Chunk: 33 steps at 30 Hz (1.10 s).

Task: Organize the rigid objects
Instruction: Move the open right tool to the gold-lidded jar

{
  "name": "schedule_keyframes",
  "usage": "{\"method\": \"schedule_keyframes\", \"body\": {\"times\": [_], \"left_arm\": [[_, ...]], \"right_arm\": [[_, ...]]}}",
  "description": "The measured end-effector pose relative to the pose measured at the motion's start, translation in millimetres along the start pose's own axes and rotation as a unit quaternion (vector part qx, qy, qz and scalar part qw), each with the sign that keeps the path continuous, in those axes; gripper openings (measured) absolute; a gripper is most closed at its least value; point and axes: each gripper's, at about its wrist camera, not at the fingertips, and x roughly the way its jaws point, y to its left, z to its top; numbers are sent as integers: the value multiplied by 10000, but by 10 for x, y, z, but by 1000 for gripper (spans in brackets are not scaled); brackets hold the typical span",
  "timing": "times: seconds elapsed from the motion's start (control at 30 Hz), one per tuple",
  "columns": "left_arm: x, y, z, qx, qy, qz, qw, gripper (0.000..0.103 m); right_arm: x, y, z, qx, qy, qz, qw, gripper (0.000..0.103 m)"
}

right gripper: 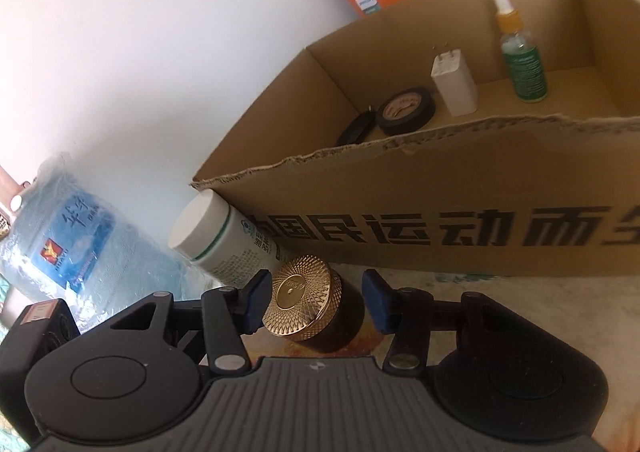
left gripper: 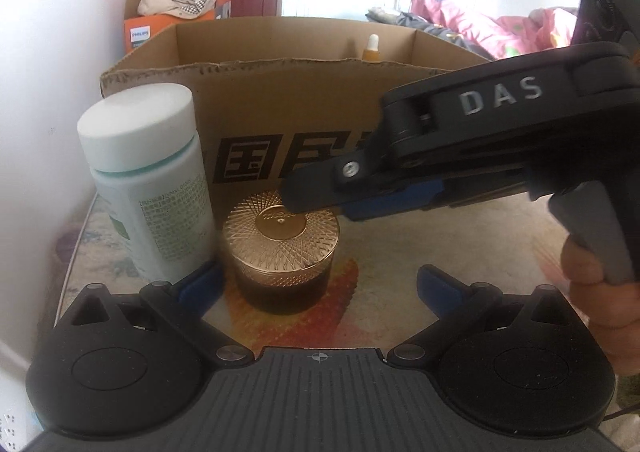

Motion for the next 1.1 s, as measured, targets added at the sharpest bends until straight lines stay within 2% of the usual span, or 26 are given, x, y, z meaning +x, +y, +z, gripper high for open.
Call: {"method": "schedule_keyframes", "body": {"times": [0.17,0.47,0.73,1.1], "left_arm": [[-2,-24,-6,-44,9,-126,9999,102],[-33,-243,-35,234,99,-436,9987,102],[-52,-521,-57,493,220,-934,9942,102],[15,-901,-14,918,351,-1292,9867,102]], "right_arm": [[102,4,-3,24,212,126,9997,53],[-136,-74,-69,52,260,-22,9996,54],[-526,-282,-224,391,52,-220,9990,54],[-1022,-597,-461,926,-292,-343,9947,54]]}}
